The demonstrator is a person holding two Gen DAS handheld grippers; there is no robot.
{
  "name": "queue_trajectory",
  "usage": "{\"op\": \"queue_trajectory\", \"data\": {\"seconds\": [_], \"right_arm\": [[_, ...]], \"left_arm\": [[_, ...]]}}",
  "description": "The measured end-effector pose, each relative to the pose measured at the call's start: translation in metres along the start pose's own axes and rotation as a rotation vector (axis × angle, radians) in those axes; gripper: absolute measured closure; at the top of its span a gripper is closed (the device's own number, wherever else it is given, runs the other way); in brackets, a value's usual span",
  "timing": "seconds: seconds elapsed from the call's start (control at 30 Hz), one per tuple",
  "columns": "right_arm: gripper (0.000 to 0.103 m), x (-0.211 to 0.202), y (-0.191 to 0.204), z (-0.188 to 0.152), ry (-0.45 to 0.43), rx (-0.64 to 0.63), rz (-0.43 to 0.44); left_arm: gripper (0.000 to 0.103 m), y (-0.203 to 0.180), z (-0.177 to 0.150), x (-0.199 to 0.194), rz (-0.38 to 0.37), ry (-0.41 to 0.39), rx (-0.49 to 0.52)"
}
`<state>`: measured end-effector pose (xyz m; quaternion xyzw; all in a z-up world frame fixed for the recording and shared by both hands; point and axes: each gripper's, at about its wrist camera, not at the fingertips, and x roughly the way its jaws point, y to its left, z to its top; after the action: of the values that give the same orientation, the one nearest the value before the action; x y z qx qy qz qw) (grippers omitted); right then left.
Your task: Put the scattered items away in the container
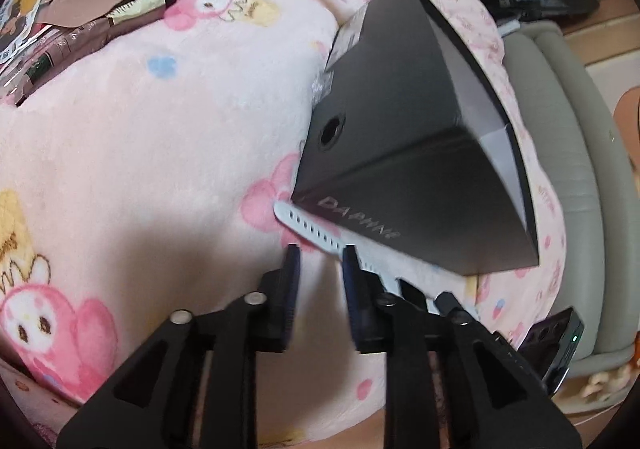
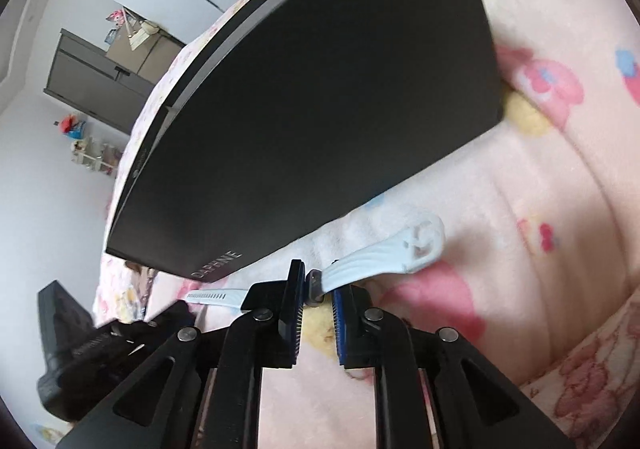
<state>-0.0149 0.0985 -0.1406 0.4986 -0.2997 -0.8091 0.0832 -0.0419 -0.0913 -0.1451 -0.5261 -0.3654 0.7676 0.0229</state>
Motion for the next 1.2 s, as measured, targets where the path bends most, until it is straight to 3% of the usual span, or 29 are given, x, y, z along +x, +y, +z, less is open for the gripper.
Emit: {"op": "queue_trajectory", "data": {"seconds": [0.13, 0.2, 0.3, 0.37, 0.5, 0.7, 0.73, 0.77, 0.8, 0.83, 0.9, 0.97, 1.03, 1.1, 1.2], "right_arm": [[0.088, -0.008, 0.0, 0.005, -0.063, -0.002, -0.037], [0.079, -0.001, -0.003, 0.008, -0.026, 0.018, -0.027], [0.078, -0.004, -0.014, 0.014, 0.012, 0.038, -0.034], [0.078, -0.007, -0.012, 0.014, -0.012, 0.037, -0.035], [0.078, -0.015, -0.022, 0.015, -0.043, 0.094, -0.041], [0.071, -0.016, -0.02, 0.015, -0.064, 0.096, -0.072], [0.071, -0.015, -0.021, 0.017, -0.072, 0.097, -0.08], [0.071, -0.016, -0.022, 0.019, -0.083, 0.102, -0.079], [0.073, -0.02, -0.024, 0.02, -0.1, 0.112, -0.058], [0.086, -0.024, -0.025, 0.02, -0.111, 0.116, -0.032], [0.097, -0.037, -0.019, 0.017, -0.129, 0.072, 0.015], [0.098, -0.049, -0.006, 0.01, -0.135, -0.01, 0.028], [0.098, -0.057, 0.001, 0.003, -0.145, -0.062, -0.02], [0.098, -0.057, -0.003, 0.004, -0.139, -0.037, -0.045], [0.095, -0.04, 0.001, -0.004, -0.058, 0.031, -0.045]], "left_arm": [[0.074, 0.003, 0.002, 0.004, -0.023, 0.004, -0.022], [0.069, 0.003, 0.005, 0.015, -0.04, 0.041, -0.036], [0.068, 0.001, 0.007, 0.025, -0.034, 0.056, -0.026], [0.076, 0.005, 0.01, 0.027, -0.014, 0.027, -0.047], [0.078, 0.027, 0.01, 0.021, -0.099, -0.018, -0.19], [0.078, 0.014, 0.008, 0.028, -0.018, -0.022, -0.098], [0.081, 0.013, 0.007, 0.028, -0.011, -0.022, -0.084], [0.094, 0.012, 0.007, 0.026, -0.004, -0.03, -0.074], [0.096, 0.012, 0.007, 0.022, -0.001, -0.039, -0.071], [0.098, 0.013, 0.006, 0.015, -0.01, -0.059, -0.072], [0.099, 0.013, 0.003, -0.002, -0.025, -0.105, -0.059], [0.099, 0.012, -0.001, -0.022, -0.008, -0.167, -0.036], [0.099, 0.016, -0.002, -0.034, 0.001, -0.181, -0.025], [0.099, 0.022, 0.007, -0.039, -0.006, -0.167, -0.044], [0.099, 0.023, 0.004, -0.03, 0.004, -0.132, -0.085]]}}
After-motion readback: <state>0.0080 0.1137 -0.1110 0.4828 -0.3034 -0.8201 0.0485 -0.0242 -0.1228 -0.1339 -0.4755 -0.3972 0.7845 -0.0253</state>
